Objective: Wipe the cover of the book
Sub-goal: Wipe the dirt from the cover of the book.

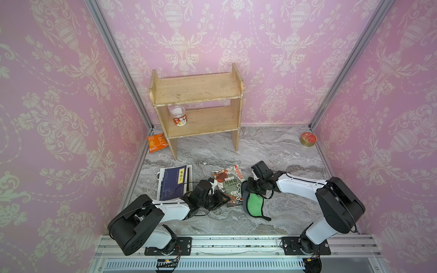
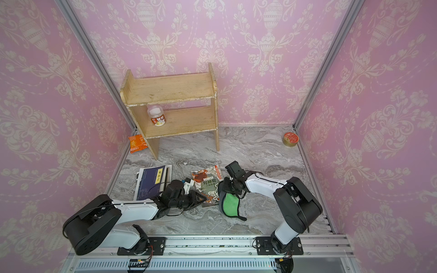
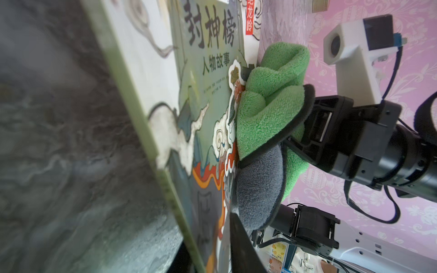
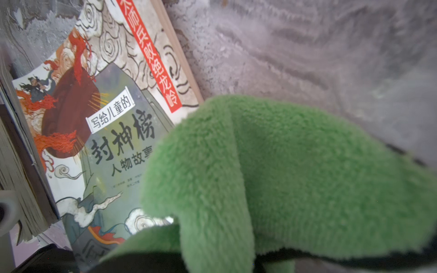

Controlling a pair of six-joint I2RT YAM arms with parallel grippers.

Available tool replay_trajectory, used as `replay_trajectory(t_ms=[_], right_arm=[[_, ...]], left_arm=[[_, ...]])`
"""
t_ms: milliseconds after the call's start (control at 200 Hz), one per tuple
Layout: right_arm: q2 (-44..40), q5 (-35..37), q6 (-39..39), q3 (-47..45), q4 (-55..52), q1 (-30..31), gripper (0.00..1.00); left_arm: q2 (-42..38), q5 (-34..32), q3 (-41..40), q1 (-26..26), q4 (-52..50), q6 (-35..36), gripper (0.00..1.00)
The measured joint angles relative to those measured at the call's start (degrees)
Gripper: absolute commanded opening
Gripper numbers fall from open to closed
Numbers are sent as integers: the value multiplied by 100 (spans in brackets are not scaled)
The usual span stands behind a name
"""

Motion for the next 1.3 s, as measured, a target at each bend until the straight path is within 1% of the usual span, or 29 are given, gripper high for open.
replay_trajectory(t_ms=[125, 195, 275, 405, 505, 671, 796, 946, 1061, 1216, 1301], right_arm=[[-118, -4, 33, -203, 240, 0, 0], [-168, -15, 33, -280, 302, 35, 0], [-186, 33, 33, -286, 293, 162, 0], [-186, 116, 33, -271, 275, 505, 0], [-186, 105, 33, -236, 201, 750, 0], [-57, -11, -17, -22, 4, 966, 0], [511, -258, -254, 684, -310, 1058, 0], [1628, -855, -590, 2039, -461, 1091, 0], [2282, -1257, -669, 2927, -450, 1082, 0], [3064, -1652, -708, 4087, -503, 907, 0], [3462, -1716, -708, 4710, -614, 767, 0]], left_arm=[[59, -74, -2, -70, -15, -114, 16], [-42, -129, 2, -59, -212, -83, 15], [-234, -125, 35, 50, -584, 22, 10], [-411, 39, 127, 407, -1016, 240, 3], [-503, 144, 186, 525, -1357, 426, 0], [-619, 256, 304, 636, -1762, 730, 0], [-481, 354, 385, 662, -1818, 890, 0], [-293, 352, 385, 695, -1838, 1034, 0], [-216, 332, 385, 706, -1947, 1051, 0], [-195, 341, 385, 726, -1985, 1051, 0], [-229, 356, 385, 726, -1971, 1051, 0]])
